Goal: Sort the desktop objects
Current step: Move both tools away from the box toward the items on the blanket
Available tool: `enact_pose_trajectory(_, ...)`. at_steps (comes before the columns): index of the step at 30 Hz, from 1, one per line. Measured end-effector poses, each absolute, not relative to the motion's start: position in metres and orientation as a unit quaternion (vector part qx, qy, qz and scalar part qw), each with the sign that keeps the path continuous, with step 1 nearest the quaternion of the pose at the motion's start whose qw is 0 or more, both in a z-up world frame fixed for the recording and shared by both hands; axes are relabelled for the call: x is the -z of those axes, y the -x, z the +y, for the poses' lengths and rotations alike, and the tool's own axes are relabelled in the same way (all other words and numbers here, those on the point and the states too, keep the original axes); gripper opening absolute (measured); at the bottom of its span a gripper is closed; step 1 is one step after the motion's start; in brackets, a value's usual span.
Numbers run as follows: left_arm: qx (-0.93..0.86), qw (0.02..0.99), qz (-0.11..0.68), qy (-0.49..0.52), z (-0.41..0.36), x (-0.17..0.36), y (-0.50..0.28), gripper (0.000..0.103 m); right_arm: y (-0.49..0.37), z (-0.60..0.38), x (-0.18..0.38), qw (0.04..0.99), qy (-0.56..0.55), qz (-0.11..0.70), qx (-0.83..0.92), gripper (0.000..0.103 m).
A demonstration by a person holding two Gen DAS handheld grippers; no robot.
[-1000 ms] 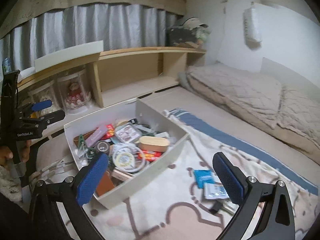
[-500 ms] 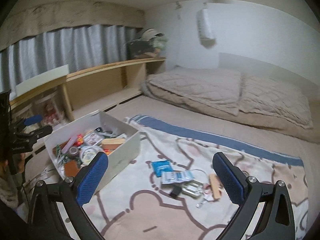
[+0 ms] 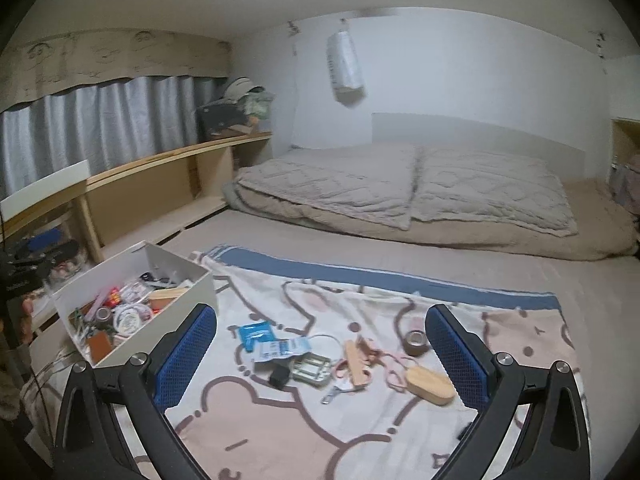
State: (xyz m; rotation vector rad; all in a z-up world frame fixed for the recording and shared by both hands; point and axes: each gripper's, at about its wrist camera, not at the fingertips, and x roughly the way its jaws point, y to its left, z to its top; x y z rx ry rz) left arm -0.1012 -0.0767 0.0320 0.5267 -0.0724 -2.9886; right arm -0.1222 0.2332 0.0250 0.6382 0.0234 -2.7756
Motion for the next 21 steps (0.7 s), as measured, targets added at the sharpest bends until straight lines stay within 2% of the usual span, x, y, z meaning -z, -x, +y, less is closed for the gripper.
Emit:
enact_pose_trajectory(9, 0.984, 0.010, -0.030, -0.175, -0.038, -0.047, 0.122, 0.103, 0.118, 0.253, -0.024, 0.119, -0.220, 0.019, 0.968, 0.103)
enact_pose_trajectory(21, 0.983, -0.038, -0.007, -0.180, -0.004, -0.030, 0.144, 0.103, 0.122, 0.291, -0.027, 0.085, -0.225, -0.030, 0.970, 0.103)
